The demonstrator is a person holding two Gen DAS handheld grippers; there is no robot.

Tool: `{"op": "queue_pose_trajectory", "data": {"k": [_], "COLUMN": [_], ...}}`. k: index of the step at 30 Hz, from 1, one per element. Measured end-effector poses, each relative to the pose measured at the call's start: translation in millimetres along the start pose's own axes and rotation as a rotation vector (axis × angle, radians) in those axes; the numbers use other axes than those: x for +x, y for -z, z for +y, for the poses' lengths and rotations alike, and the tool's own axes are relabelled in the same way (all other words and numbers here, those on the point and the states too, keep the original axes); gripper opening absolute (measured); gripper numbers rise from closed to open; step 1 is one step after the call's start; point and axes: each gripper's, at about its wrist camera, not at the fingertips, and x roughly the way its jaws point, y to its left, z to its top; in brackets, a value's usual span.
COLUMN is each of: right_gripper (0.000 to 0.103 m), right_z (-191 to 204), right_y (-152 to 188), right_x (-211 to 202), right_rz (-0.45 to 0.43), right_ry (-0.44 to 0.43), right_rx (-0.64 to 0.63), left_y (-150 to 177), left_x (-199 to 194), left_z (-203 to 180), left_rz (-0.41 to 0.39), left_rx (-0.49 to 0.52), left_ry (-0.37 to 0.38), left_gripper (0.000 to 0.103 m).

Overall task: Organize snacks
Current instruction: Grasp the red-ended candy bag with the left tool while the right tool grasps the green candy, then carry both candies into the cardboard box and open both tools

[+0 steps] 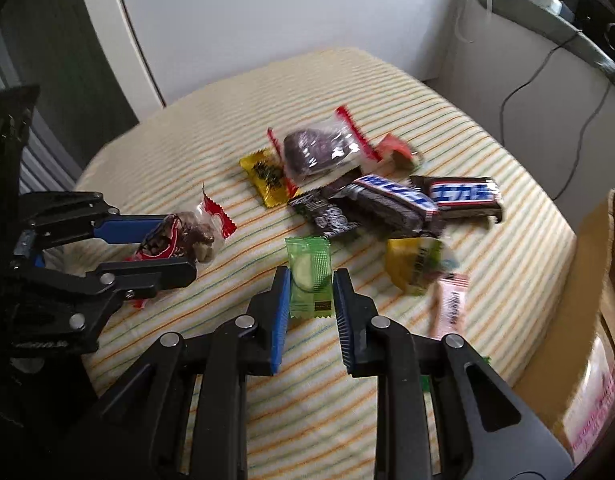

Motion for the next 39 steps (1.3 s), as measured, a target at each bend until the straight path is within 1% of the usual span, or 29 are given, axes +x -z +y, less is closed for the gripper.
{"op": "queue_pose_trajectory", "data": {"k": [5, 11, 17, 24, 30, 34, 39], "right_gripper": [0.023, 0.023, 0.023, 0.023, 0.023, 0.023, 0.023], "right_z": [-15.4, -40.3, -70.2, -110.1, -141.2, -163.1, -188.2], "right_y": [4.2, 11.3, 21.6, 41.4, 59.7, 68.8, 76.3], "right_x": [-28.5, -62.8, -88.7, -110.1, -123.7, -127.6, -128.2], "right_rz": [-0.066, -0.134, -0.173, -0.198, -0.221, -0.218, -0.206], "right_ry": [0.021, 0.054, 0.107, 0.171, 0.227, 0.258, 0.288], "right_rx": [0.058, 0.119, 0.182, 0.259, 0.321, 0.351, 0.379], "left_y": [-9.4, -31.9, -53.4, -76.6, -90.2, -101.6, -113.7], "left_x": [-5.2, -4.0, 8.1, 27.0, 39.2, 51.1, 67.1], "left_z": [-10.1, -31.2, -59.8, -94.8, -122.7, -144.9, -165.1], "left_rz": [-0.02, -0.053, -0.07, -0.073, -0.072, -0.066, -0.053], "left_rx": [0.028, 0.079, 0.13, 0.178, 0.218, 0.252, 0.286], "left_ry": [0.011, 0.043, 0.075, 0.125, 0.172, 0.198, 0.213], "left_gripper": [0.033, 0.033, 0.033, 0.033, 0.033, 0.033, 0.033]}}
